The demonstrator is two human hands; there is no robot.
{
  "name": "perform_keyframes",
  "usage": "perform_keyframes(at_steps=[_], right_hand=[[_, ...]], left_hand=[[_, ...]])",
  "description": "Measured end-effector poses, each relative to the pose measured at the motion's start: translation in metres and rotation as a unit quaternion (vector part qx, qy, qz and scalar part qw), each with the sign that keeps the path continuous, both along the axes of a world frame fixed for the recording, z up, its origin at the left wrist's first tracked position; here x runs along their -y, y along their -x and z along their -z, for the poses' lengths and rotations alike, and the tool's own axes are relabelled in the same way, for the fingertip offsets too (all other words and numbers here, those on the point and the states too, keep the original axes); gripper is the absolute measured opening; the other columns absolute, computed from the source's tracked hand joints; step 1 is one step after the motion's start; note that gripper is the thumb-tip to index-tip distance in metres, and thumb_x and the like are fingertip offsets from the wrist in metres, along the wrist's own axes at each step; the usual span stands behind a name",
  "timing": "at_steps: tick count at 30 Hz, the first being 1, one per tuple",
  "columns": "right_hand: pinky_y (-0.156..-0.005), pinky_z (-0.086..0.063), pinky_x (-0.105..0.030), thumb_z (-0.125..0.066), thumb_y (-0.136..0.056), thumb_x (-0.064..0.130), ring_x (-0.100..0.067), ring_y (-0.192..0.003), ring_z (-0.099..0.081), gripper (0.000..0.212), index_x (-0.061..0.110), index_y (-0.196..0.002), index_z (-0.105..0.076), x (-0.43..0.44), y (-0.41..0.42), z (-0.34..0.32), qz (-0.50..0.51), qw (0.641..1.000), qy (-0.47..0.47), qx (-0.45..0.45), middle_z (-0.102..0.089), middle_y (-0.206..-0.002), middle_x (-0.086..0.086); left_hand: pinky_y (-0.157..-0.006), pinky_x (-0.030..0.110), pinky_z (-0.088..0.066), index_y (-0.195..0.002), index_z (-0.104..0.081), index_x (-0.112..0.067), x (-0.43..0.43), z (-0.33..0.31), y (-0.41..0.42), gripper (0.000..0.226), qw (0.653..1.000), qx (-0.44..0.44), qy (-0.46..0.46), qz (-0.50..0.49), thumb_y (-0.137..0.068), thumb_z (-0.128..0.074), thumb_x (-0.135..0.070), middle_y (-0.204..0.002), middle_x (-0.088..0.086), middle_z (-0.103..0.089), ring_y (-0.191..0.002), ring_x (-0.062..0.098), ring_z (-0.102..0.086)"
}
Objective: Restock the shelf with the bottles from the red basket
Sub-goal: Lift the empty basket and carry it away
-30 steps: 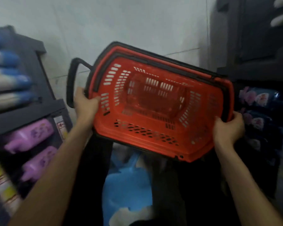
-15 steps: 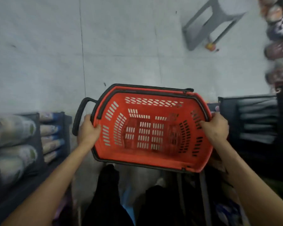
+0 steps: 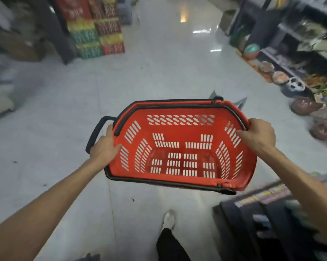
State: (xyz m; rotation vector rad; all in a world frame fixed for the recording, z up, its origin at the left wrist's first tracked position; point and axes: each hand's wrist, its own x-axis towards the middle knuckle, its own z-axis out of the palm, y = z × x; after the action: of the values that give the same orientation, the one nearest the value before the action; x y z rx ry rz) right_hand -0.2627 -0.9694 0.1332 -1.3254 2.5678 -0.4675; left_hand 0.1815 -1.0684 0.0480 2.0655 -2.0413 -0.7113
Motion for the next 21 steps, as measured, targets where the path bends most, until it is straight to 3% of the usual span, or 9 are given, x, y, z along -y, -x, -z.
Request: perform_keyframes(at_steps=[6, 9, 15, 18, 21], right_hand=[[-0.063, -0.040, -0.032, -0.069, -0.080, 0.021, -0.029, -0.068, -0.051, 0.019, 0.004, -0.088, -0.066, 0.168, 0.035, -0.051, -0.023, 0.998, 0.056, 0.008, -0.062, -0.078, -0.014], [-0.062, -0.039, -0.032, -0.067, -0.075, 0.018, -0.030, -0.069, -0.052, 0.017, 0.010, -0.090, -0.065, 0.255, 0.048, -0.078, -0.058, 0.995, 0.081, -0.007, -0.068, -0.086, -0.015], [-0.071, -0.055, -0.039, -0.068, -0.079, 0.020, -0.030, -0.081, -0.064, 0.032, 0.018, -0.110, -0.060, 0.437, 0.058, -0.129, -0.108, 0.987, 0.116, -0.022, -0.069, -0.098, -0.010], [-0.062, -0.046, -0.030, -0.069, -0.088, 0.021, -0.024, -0.075, -0.061, 0.035, 0.015, -0.121, -0.056, 0.529, 0.059, -0.148, -0.129, 0.985, 0.116, -0.014, -0.067, -0.099, -0.008], [-0.064, -0.046, -0.028, -0.071, -0.091, 0.026, -0.022, -0.078, -0.060, 0.055, 0.014, -0.139, -0.048, 0.606, 0.062, -0.164, -0.136, 0.983, 0.121, 0.009, -0.068, -0.112, -0.014]], left_hand=[[-0.082, 0.055, -0.060, -0.144, -0.023, -0.038, 0.172, -0.095, 0.023, 0.062, 0.997, 0.043, 0.059, -0.002, -0.092, -0.058, -0.036, -0.104, 0.009, -0.070, -0.091, 0.036, -0.070], [-0.076, 0.052, -0.062, -0.143, -0.028, -0.035, 0.251, -0.141, 0.030, 0.058, 0.993, 0.053, 0.102, -0.011, -0.092, -0.057, -0.033, -0.095, 0.005, -0.070, -0.083, 0.031, -0.070], [-0.079, 0.049, -0.061, -0.146, -0.037, -0.033, 0.424, -0.189, 0.037, 0.057, 0.989, 0.044, 0.143, -0.016, -0.094, -0.060, -0.037, -0.114, 0.005, -0.072, -0.093, 0.032, -0.071], [-0.080, 0.047, -0.061, -0.144, -0.042, -0.033, 0.513, -0.196, 0.043, 0.053, 0.986, 0.027, 0.161, -0.020, -0.095, -0.063, -0.035, -0.118, 0.007, -0.071, -0.097, 0.032, -0.071], [-0.076, 0.043, -0.060, -0.142, -0.041, -0.034, 0.595, -0.204, 0.054, 0.050, 0.986, 0.045, 0.155, -0.036, -0.096, -0.062, -0.037, -0.111, 0.008, -0.072, -0.094, 0.034, -0.072]])
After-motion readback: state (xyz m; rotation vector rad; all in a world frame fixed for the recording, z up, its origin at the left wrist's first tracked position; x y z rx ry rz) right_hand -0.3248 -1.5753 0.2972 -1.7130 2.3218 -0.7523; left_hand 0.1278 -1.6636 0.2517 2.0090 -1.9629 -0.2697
